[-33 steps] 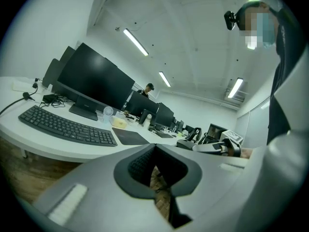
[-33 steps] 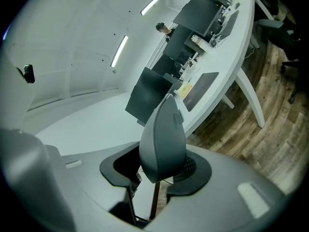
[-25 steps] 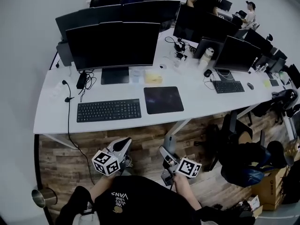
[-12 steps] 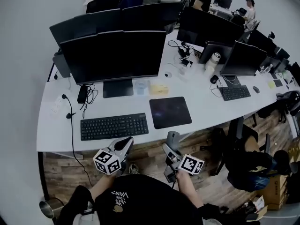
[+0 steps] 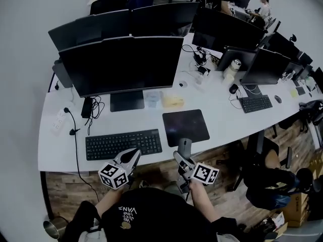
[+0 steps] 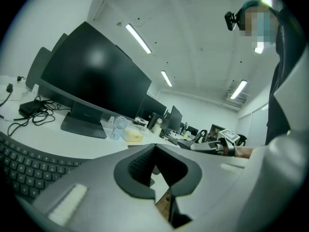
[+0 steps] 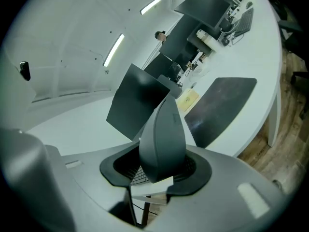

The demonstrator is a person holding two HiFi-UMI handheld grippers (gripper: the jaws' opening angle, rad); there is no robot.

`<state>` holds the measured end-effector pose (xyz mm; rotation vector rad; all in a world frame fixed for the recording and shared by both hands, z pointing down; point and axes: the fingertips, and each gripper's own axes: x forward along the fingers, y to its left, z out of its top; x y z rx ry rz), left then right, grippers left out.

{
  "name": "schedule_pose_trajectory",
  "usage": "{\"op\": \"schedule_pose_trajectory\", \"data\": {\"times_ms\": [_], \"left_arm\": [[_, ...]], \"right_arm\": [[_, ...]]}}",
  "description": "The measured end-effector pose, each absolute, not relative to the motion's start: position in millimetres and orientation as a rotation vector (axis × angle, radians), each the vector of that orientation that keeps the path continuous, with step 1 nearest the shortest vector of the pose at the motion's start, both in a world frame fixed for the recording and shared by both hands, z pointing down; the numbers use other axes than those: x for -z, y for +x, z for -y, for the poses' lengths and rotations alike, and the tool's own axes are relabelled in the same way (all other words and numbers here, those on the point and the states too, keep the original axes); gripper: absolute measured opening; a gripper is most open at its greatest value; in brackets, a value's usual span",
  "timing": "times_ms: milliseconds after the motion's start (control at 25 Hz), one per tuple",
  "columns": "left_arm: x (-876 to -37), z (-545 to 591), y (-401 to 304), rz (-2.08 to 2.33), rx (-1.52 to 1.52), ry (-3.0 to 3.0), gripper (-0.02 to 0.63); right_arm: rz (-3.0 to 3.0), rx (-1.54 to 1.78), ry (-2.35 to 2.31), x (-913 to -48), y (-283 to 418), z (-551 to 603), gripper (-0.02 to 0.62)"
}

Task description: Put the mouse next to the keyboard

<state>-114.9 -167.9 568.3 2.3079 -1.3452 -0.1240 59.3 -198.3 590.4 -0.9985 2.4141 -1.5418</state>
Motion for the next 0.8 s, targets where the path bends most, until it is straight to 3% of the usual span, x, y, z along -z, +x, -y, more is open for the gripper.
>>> {"op": "schedule_pose_trajectory", "data": {"times_ms": [800], "left_arm": [[-567.1, 206.2, -65.7, 1.627, 0.189, 2.122, 0.002]], "right_arm": [[-2.684, 1.689, -0.807, -629.7, 88.9, 286.0, 0.17]]}}
